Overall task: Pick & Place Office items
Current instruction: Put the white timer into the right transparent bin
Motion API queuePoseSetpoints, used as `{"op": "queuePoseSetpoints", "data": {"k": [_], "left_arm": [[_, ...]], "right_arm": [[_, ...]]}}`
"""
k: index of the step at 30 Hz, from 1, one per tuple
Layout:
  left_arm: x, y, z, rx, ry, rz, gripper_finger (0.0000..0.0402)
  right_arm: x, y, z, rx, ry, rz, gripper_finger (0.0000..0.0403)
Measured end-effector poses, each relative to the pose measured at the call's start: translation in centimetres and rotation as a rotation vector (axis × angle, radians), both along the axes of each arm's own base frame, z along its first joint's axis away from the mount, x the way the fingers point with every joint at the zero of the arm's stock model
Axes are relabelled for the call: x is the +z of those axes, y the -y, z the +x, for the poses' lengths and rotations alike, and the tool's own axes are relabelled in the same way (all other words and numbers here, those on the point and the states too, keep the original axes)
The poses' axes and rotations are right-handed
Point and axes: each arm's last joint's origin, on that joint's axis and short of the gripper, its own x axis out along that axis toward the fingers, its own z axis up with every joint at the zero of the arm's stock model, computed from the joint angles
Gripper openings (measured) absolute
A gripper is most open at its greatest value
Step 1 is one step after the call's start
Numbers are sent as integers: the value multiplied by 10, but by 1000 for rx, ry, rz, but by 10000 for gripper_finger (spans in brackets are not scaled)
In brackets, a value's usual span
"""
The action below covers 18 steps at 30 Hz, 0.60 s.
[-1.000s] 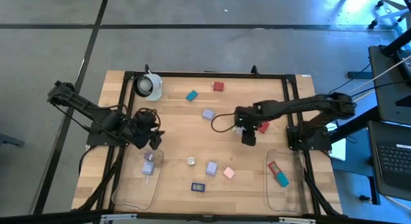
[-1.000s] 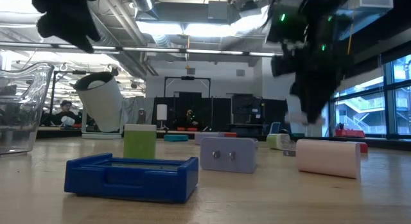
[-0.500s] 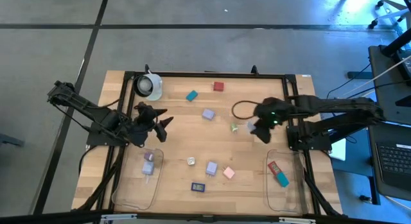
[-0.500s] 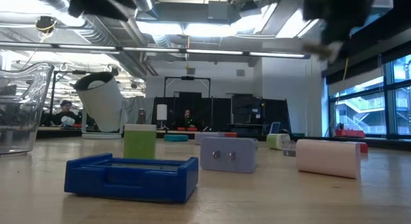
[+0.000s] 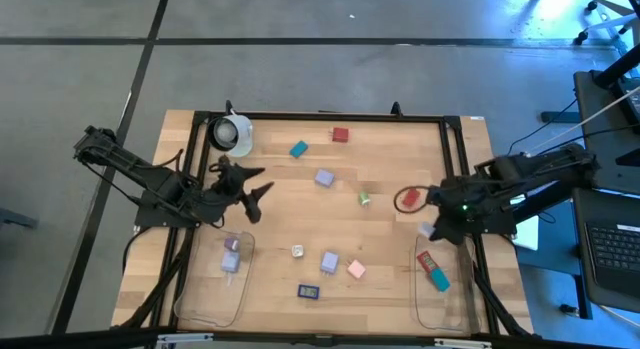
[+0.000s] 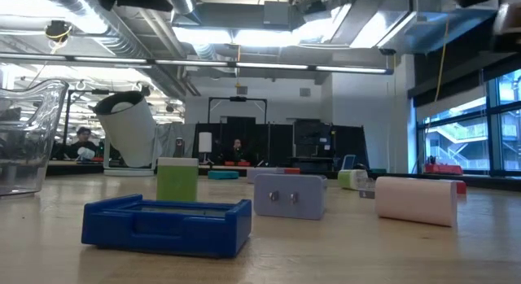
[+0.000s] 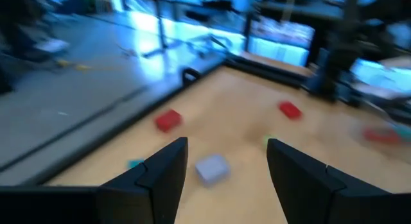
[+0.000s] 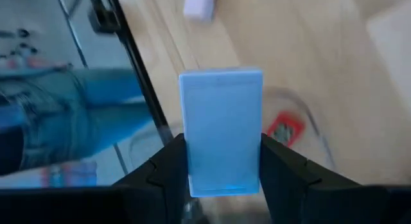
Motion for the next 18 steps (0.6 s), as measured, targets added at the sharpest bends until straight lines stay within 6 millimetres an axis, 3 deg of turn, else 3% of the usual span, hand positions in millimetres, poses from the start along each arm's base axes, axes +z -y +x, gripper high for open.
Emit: {"op": "queuePoseSetpoints", "data": {"k": [8, 18], "left_arm": [[-3, 6, 3, -222, -62, -91, 210], [19, 0, 15, -43, 227, -119, 209]], "right_arm": [[-8, -17, -4, 43, -155, -14, 156], [-29, -45, 10, 119, -320, -103, 156]]}}
